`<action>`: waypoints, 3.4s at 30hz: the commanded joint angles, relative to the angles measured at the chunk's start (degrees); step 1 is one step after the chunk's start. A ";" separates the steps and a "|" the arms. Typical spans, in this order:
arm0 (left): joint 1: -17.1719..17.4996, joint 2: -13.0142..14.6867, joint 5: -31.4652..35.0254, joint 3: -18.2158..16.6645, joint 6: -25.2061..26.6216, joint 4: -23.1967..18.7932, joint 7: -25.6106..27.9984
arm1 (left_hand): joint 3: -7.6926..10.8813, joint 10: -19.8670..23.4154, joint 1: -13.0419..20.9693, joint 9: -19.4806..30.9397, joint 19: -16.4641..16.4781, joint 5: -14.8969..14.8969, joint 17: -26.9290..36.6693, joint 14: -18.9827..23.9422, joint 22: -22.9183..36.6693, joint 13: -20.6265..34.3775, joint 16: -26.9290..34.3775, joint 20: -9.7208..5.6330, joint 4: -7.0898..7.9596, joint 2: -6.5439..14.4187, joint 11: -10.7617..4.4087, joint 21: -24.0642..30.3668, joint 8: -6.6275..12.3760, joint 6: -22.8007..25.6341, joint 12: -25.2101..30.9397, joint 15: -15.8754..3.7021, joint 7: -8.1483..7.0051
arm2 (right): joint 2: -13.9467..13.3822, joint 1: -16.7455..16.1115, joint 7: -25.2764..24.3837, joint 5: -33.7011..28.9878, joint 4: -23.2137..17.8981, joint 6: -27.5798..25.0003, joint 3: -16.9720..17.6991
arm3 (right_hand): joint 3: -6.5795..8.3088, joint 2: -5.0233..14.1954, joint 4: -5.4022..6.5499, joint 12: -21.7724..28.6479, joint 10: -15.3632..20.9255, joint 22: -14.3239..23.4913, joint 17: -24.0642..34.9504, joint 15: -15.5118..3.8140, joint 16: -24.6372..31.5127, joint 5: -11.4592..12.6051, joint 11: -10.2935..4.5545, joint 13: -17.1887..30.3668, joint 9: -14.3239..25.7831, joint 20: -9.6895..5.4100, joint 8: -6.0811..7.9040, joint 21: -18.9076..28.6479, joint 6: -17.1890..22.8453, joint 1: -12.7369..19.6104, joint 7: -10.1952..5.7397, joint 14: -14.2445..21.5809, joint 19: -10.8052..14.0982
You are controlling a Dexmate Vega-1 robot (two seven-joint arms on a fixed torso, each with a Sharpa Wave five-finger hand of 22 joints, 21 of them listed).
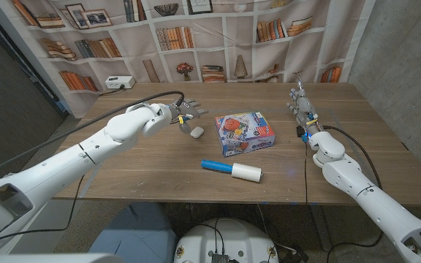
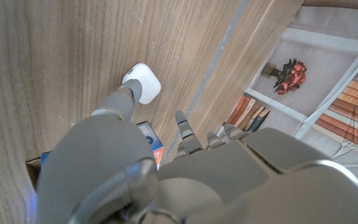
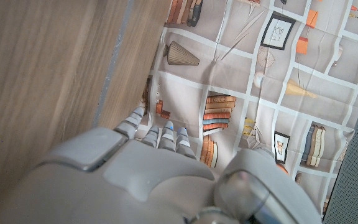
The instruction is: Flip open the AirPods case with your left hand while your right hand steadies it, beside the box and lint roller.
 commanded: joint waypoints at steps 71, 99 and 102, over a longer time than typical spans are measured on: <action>-3.27 -0.80 -0.05 3.22 -4.35 4.38 -1.89 | 4.18 -4.19 4.64 0.06 0.83 3.62 0.37 -1.94 0.14 0.19 0.71 -0.17 -1.30 3.83 1.01 0.52 0.70 -12.64 -3.06 -0.24 0.17 | 0.29 -0.43 -1.31 -0.60 -0.52 -1.00 -0.50 | 0.12 0.46 -0.27 -0.16 -0.35 0.33 0.08 0.16 0.25 -0.05 -0.41 0.24 0.30 0.20 0.00 0.38 0.01 0.40 -0.50 -0.89 -0.84; -4.09 -2.95 1.67 4.67 -3.01 6.18 -2.21 | 4.71 -3.53 5.11 0.04 1.35 5.08 0.33 -1.43 0.12 0.02 1.00 0.54 -1.35 2.74 0.80 0.65 1.08 -11.76 -3.14 -0.06 0.10 | 0.52 -0.17 -0.97 -0.40 0.43 -0.69 -0.50 | 0.22 0.72 -0.14 -0.16 -0.34 0.33 0.11 0.16 0.31 -0.08 -0.40 0.24 0.30 0.19 0.03 0.40 0.15 0.25 -0.51 -0.82 -0.86; -4.20 -3.13 1.38 4.66 -2.79 6.18 -2.30 | 4.74 -3.53 5.13 0.03 1.38 5.18 0.32 -1.39 0.12 0.01 1.01 0.57 -1.35 2.62 0.80 0.66 1.18 -11.46 -3.17 -0.01 0.13 | 0.36 -0.18 -0.87 -0.43 0.45 -0.93 -0.57 | 0.23 0.74 -0.15 -0.15 -0.33 0.33 0.11 0.16 0.30 -0.08 -0.41 0.24 0.30 0.23 0.03 0.39 0.15 0.27 -0.50 -0.84 -0.89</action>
